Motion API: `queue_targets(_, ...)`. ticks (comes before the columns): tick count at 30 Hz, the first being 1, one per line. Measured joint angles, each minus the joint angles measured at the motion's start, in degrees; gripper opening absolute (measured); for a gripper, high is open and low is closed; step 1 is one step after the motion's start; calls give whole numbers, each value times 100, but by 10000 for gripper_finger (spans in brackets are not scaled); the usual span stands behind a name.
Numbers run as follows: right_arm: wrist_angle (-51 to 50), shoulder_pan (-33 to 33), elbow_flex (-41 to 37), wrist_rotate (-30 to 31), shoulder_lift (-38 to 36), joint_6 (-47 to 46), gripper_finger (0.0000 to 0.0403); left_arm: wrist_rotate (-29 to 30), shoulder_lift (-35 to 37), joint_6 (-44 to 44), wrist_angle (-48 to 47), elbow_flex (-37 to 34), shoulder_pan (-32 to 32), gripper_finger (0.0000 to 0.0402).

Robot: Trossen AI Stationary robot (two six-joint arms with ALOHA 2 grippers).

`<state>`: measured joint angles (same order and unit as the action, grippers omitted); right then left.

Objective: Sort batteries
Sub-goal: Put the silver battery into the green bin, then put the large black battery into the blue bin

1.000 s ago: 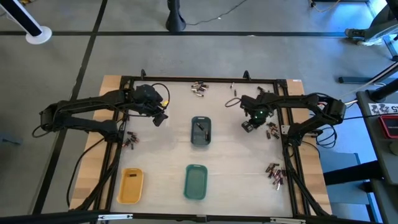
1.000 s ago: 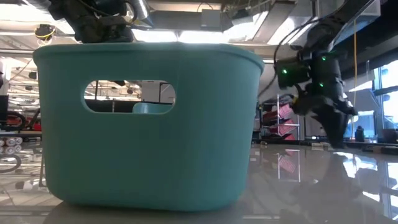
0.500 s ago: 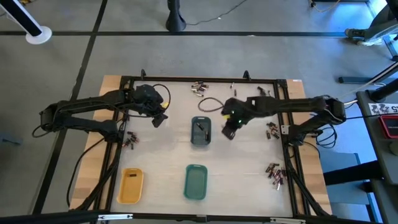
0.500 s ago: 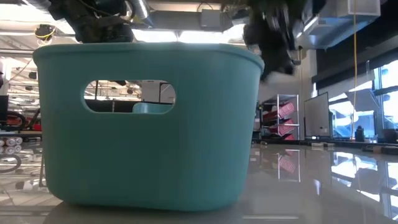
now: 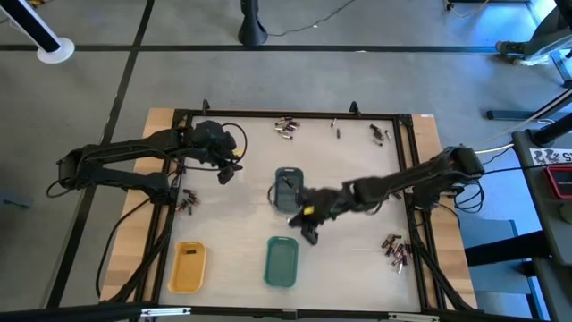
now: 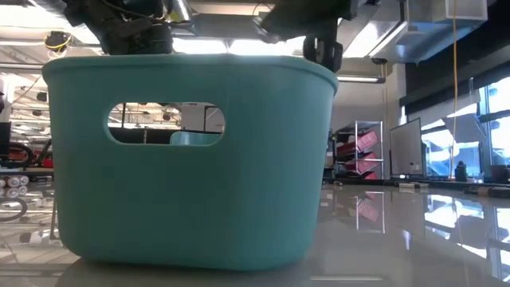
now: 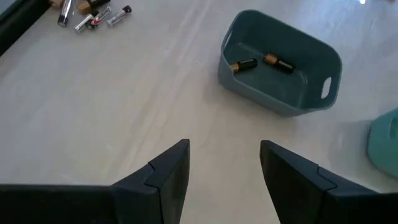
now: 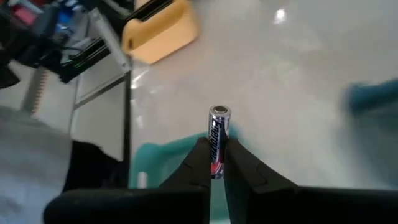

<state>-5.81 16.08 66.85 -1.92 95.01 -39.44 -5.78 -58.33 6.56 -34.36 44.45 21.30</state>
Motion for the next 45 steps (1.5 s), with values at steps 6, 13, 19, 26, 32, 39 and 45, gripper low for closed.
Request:
queue_targets(6,679,471,141,151,742,-796,18,-218,0,-74,-207,0,1,184)
queue_targets(13,264,660,692,-35,1283,-1289,24,-412,2,-102,-272,0,0,184)
queue_targets(19,-196,640,716,-78,1376,-1873,59,-413,2,-141,-245,0,0,184)
queue_targets(26,-459,640,713,-173,1376,-2035,102,-413,2,-144,-247,0,0,184)
queue_targets(32,-477,509,711,-282,1317,-1995,116,-413,2,-108,-243,0,0,184)
queue_targets(39,-614,241,713,-354,881,-1256,117,-411,-2,12,-211,0,0,184)
queue_targets(45,-1433,-73,713,152,195,-527,117,-381,-2,530,-120,0,5,184)
